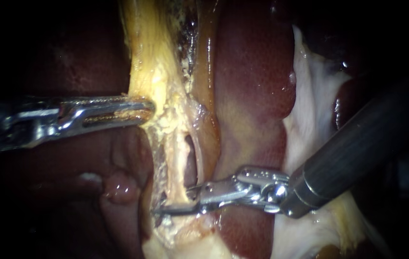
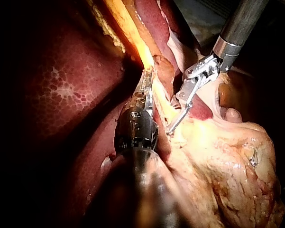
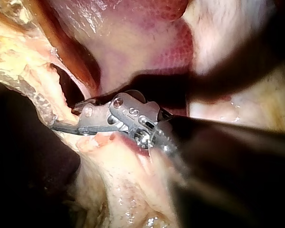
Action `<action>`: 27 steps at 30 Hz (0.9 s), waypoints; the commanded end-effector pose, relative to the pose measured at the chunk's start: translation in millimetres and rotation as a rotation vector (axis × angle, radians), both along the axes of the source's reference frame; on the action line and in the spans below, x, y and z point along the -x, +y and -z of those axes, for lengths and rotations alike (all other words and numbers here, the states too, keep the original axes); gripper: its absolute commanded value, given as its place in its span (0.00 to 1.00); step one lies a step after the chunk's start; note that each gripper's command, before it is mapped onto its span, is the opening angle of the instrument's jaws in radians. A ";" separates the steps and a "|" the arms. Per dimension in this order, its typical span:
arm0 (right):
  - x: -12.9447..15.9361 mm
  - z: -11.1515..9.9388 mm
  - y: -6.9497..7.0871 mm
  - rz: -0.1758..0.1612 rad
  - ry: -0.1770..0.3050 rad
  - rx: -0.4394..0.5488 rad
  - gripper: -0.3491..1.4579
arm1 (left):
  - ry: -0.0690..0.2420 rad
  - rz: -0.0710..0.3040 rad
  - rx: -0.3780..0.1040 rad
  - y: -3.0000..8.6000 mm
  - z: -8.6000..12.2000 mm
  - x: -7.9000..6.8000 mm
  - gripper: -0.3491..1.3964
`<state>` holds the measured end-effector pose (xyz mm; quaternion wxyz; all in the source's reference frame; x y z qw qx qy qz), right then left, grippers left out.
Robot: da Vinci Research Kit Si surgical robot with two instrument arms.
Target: Going back first clip left tube
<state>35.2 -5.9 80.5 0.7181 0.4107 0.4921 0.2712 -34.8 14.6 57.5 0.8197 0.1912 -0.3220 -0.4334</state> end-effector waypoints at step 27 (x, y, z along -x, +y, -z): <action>5.3 2.8 3.0 0.019 0.123 0.303 0.52 | 0.000 -0.001 0.000 -0.1 0.0 -0.2 0.00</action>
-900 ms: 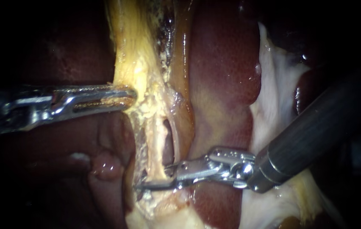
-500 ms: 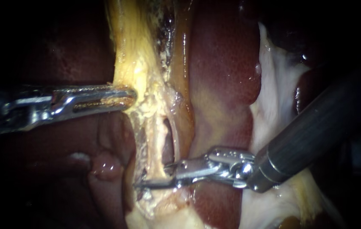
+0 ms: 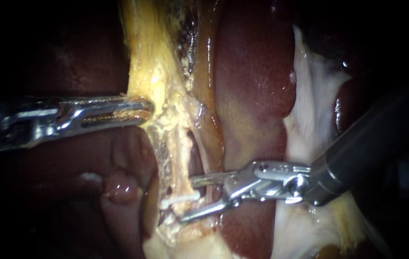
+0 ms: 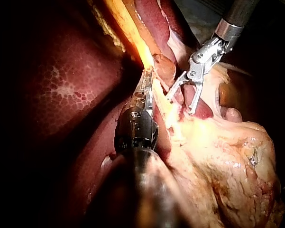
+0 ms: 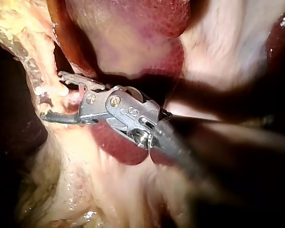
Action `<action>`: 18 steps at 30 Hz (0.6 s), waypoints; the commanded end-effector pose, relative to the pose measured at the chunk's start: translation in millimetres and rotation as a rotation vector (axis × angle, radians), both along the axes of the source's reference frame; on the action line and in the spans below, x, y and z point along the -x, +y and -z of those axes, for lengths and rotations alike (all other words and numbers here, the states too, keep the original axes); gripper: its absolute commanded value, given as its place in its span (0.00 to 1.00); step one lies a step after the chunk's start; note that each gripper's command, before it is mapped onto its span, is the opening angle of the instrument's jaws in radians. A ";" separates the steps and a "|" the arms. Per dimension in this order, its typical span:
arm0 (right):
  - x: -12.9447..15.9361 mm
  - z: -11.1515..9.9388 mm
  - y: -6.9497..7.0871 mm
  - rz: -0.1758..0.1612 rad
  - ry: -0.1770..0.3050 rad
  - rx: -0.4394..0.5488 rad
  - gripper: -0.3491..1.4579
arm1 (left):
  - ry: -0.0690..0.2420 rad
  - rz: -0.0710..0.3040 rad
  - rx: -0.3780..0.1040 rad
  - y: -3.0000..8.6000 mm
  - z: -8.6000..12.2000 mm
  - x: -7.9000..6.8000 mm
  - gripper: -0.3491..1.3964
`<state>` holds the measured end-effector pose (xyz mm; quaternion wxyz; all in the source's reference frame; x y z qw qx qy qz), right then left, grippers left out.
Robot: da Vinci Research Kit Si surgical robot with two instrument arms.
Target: Going back first clip left tube
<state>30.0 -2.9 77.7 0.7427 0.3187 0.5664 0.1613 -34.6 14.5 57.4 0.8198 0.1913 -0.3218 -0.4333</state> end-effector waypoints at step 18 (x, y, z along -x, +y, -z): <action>8.6 10.7 8.1 -0.084 0.089 0.195 0.52 | 0.000 -0.001 0.002 0.0 -0.4 0.0 0.00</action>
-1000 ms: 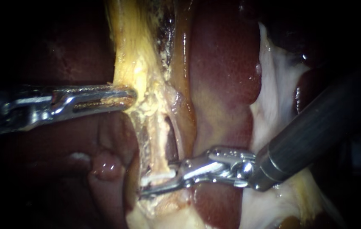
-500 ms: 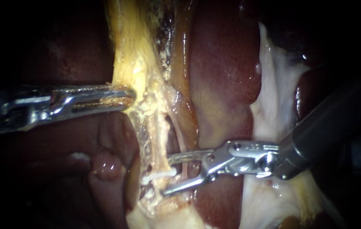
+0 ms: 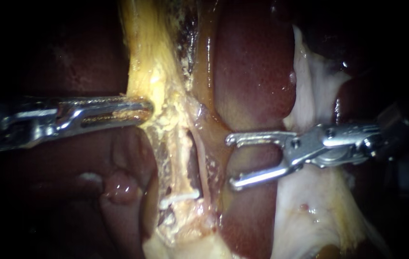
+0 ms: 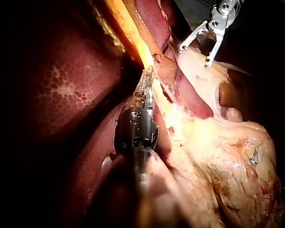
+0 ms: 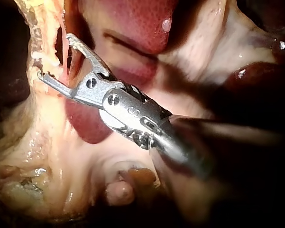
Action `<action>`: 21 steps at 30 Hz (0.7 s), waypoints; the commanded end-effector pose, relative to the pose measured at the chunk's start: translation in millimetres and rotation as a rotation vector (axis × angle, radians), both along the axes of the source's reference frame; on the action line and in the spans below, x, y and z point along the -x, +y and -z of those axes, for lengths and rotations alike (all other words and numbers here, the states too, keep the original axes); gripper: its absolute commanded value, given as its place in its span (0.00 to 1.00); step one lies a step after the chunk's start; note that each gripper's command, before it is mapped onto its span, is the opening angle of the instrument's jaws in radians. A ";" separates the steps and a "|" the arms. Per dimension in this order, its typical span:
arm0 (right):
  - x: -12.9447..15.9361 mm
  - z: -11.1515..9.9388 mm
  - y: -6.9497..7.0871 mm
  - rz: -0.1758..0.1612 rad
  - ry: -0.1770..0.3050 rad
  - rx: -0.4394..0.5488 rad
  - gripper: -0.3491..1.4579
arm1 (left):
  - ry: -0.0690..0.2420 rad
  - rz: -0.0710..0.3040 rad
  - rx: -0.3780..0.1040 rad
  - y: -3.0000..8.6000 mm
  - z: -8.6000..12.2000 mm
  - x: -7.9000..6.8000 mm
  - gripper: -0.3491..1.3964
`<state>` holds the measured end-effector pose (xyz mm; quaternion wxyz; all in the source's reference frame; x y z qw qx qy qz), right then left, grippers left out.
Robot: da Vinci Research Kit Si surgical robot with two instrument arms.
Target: Going back first clip left tube
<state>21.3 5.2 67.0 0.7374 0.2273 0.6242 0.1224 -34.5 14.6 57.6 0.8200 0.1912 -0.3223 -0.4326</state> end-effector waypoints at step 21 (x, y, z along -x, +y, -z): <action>-0.1 0.6 -0.2 0.010 0.013 0.063 0.52 | -0.039 -0.010 -0.019 -1.7 -8.8 3.6 0.00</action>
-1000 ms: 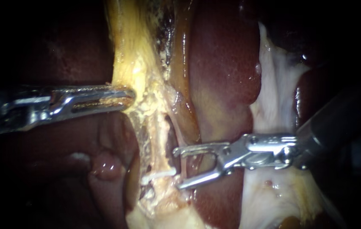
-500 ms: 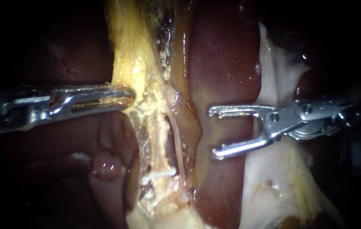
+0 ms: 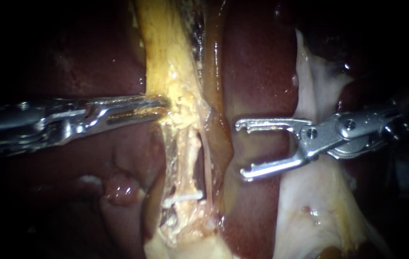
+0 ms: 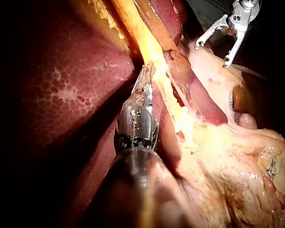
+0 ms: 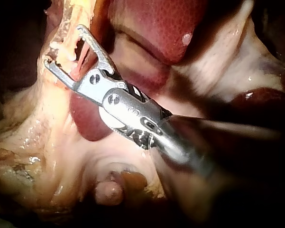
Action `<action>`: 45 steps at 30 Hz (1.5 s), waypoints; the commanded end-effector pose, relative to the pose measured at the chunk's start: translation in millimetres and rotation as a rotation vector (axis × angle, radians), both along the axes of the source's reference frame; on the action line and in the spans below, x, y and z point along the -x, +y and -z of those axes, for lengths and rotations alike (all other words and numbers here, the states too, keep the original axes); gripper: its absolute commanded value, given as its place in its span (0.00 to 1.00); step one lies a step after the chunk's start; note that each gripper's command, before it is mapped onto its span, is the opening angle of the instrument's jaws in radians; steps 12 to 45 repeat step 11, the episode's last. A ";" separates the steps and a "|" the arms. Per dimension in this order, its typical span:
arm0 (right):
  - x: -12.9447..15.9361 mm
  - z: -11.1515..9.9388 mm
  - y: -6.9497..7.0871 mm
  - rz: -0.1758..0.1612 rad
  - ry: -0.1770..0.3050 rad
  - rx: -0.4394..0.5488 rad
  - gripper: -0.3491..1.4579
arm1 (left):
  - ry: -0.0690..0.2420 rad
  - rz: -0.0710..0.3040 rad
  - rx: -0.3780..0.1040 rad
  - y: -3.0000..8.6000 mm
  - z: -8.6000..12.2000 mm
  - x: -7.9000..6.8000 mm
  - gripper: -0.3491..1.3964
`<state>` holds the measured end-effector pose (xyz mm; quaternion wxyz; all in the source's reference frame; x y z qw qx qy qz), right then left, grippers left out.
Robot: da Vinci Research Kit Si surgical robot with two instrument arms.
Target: Going back first clip left tube
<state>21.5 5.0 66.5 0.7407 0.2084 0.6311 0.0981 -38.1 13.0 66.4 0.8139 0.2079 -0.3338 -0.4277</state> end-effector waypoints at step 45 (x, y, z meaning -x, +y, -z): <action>0.0 0.3 0.1 -0.003 0.010 0.016 0.52 | -0.001 -0.003 -0.007 -0.4 -0.2 0.2 0.00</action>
